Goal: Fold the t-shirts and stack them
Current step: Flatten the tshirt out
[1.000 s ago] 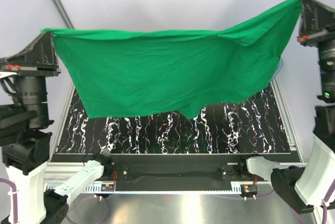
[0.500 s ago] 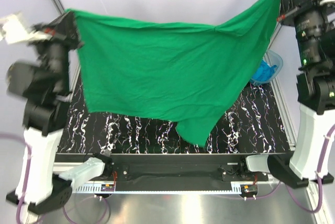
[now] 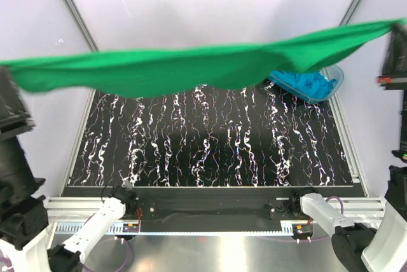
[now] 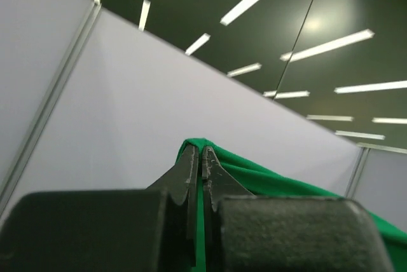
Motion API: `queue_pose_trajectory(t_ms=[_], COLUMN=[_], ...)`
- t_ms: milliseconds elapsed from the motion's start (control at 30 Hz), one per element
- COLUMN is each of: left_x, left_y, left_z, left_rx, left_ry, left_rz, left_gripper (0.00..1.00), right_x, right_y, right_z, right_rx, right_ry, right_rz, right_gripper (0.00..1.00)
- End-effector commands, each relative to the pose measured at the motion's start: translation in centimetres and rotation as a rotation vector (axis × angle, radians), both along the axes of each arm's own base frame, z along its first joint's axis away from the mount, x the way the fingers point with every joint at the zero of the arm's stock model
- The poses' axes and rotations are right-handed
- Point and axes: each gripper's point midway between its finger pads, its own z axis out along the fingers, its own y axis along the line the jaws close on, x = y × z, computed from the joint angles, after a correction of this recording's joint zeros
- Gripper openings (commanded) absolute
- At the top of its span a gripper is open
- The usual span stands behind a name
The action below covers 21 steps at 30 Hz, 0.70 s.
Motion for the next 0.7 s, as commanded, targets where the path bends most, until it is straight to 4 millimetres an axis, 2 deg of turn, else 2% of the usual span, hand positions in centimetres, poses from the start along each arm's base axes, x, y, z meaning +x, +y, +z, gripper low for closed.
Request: queue_pose_trajectory(t_ms=[0,33,67,100,167,200,300,367,400,467,500,533,567,600,633,667], left_x=[11.2,11.0,13.5,14.5,17.3,18.0,18.3,17.4,16.5,15.3,15.5,13.4,12.9,11.9,10.1,9.2], left_y=[-3.6,-3.7,-4.7,-4.9,-5.7,-6.1,-6.5,-6.3,-6.0,-5.8,-6.0,-5.4,-5.4,-5.2,-4.8,-4.6], left_z=[-1.2,-0.7,-0.4,-0.1,0.6,0.8,2.1,2.4,1.9,1.4,0.2,0.5,0.1,-0.1,-0.4,-0.9], left_rx=[0.088,0.093,0.111,0.124,0.161,0.174,0.197,0.184,0.175,0.155,0.154,0.132,0.129,0.123,0.107,0.107], left_ry=[0.149,0.128,0.143,0.151,0.177,0.178,0.163,0.153,0.150,0.138,0.159,0.134,0.141,0.136,0.115,0.118], left_rz=[0.055,0.054,0.057,0.068,0.090,0.089,0.080,0.067,0.063,0.039,0.026,0.012,-0.002,-0.015,-0.032,-0.044], left_gripper=[0.00,0.00,0.00,0.00,0.00,0.00,0.00,0.00,0.00,0.00,0.00,0.00,0.00,0.00,0.00,0.00], right_x=[9.7,11.1,12.2,14.0,15.2,15.8,15.6,14.8,13.5,12.4,10.5,9.7,9.0,7.0,5.9,4.8], right_y=[0.3,0.6,0.9,1.1,1.3,1.5,1.7,1.6,1.5,1.5,1.4,1.4,1.4,1.1,1.0,0.9], right_z=[0.0,-0.2,-0.2,-0.3,0.1,0.3,1.1,1.1,1.3,0.9,1.6,1.4,1.4,1.5,1.5,1.5], right_rx=[0.008,0.003,-0.003,-0.006,-0.010,-0.011,-0.019,-0.017,-0.014,-0.002,0.000,-0.001,0.005,0.007,0.011,0.018], right_ry=[0.036,0.042,0.046,0.056,0.050,0.045,0.029,0.033,0.023,0.024,-0.004,0.001,0.002,-0.005,-0.014,-0.022], right_rz=[-0.059,-0.054,-0.053,-0.054,-0.052,-0.048,-0.040,-0.036,-0.032,-0.021,-0.009,-0.002,0.004,0.008,0.010,0.014], right_gripper=[0.00,0.00,0.00,0.00,0.00,0.00,0.00,0.00,0.00,0.00,0.00,0.00,0.00,0.00,0.00,0.00])
